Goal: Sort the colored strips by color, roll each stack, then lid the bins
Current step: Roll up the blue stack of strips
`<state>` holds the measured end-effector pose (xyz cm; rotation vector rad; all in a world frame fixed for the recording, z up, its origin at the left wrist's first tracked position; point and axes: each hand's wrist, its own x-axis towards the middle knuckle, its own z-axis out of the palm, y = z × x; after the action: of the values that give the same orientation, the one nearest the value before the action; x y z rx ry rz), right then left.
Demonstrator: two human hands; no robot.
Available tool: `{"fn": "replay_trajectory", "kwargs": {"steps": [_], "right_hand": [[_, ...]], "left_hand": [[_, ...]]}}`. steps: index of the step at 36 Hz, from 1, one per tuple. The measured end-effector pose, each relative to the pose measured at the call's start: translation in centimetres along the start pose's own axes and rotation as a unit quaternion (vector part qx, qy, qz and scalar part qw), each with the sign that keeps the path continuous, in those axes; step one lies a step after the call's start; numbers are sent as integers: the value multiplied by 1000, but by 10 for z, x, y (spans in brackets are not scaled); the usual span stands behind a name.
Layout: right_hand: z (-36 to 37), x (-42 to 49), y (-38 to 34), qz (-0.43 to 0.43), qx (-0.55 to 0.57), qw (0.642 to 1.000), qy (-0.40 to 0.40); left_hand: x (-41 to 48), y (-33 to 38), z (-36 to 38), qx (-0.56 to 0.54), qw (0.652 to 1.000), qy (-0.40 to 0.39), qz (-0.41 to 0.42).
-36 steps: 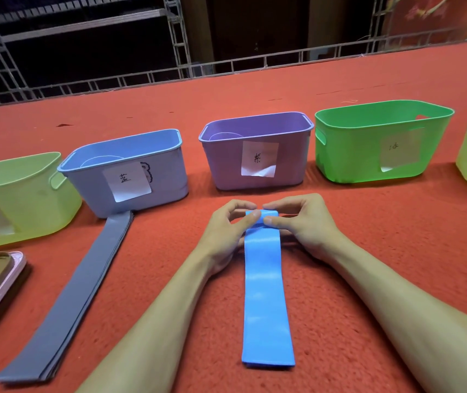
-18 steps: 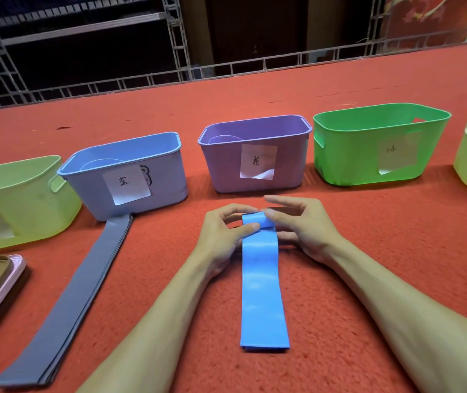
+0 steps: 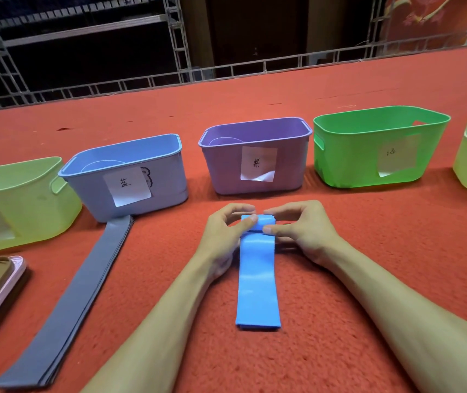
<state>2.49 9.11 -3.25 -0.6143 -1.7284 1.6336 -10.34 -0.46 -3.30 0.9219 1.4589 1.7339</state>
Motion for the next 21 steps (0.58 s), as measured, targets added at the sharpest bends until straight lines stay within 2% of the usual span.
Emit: {"fn": "replay_trajectory", "kwargs": {"steps": [4, 12, 19, 21], "right_hand": [[-1, 0, 0, -28, -45, 998, 14], [-5, 2, 2, -42, -45, 998, 11], [-8, 2, 5, -29, 13, 999, -24], [-8, 2, 3, 13, 80, 996, -39]], "left_hand": [[0, -2, -1, 17, 1000, -4, -18], [-3, 0, -4, 59, 997, -37, -26], [-4, 4, -3, 4, 1000, -20, -23], [-3, 3, -4, -2, 1000, -14, -10]]}}
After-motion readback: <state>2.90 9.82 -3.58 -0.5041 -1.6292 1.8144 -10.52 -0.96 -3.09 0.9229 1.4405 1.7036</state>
